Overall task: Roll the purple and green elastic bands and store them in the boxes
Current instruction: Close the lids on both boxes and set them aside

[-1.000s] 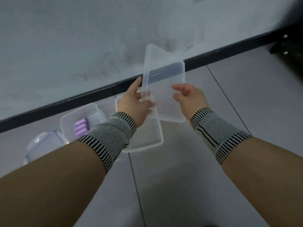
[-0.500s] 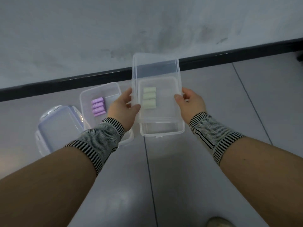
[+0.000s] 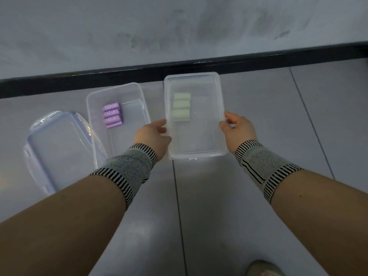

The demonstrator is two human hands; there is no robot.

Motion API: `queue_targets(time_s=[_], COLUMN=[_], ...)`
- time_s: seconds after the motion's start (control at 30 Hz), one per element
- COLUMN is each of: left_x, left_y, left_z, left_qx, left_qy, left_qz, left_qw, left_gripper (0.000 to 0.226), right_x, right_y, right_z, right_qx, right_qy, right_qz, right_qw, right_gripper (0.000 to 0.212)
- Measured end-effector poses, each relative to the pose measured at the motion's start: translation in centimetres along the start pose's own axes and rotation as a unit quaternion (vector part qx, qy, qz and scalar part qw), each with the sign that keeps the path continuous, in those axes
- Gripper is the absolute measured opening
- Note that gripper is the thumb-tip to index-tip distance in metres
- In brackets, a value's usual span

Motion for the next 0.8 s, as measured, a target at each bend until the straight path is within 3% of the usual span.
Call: queue_targets(time_s=[0.63,0.8], left_x=[1.3,1.7], left_y=[-0.4,-0.1], left_z=[-1.3,-1.5], left_qx=[0.116,0.152], left_qy=[0.007,0.019], left_qz=[-0.015,-0.030], left_qw=[0.993,0.988], left_gripper=[0.054,0.064], right_x=[1.1,1.7], right_y=[-0.7,-0.8], right_z=[-0.7,-0.8], right_qx=[0.091,0.100], right_qy=[0.023,0.019], right_qz=[-0.021,-0.029], right_qw=[0.995,0.994], right_gripper=[0.042,0.045])
Point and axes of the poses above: each hand's wrist, its own x-axis towards the middle knuckle, its own z-axis out of the back of the hand, y = z × x, the point moved 3 cm from there along x, towards the middle knuckle, and after that the axes turned 14 degrees about -z, right-handed, at the moved point
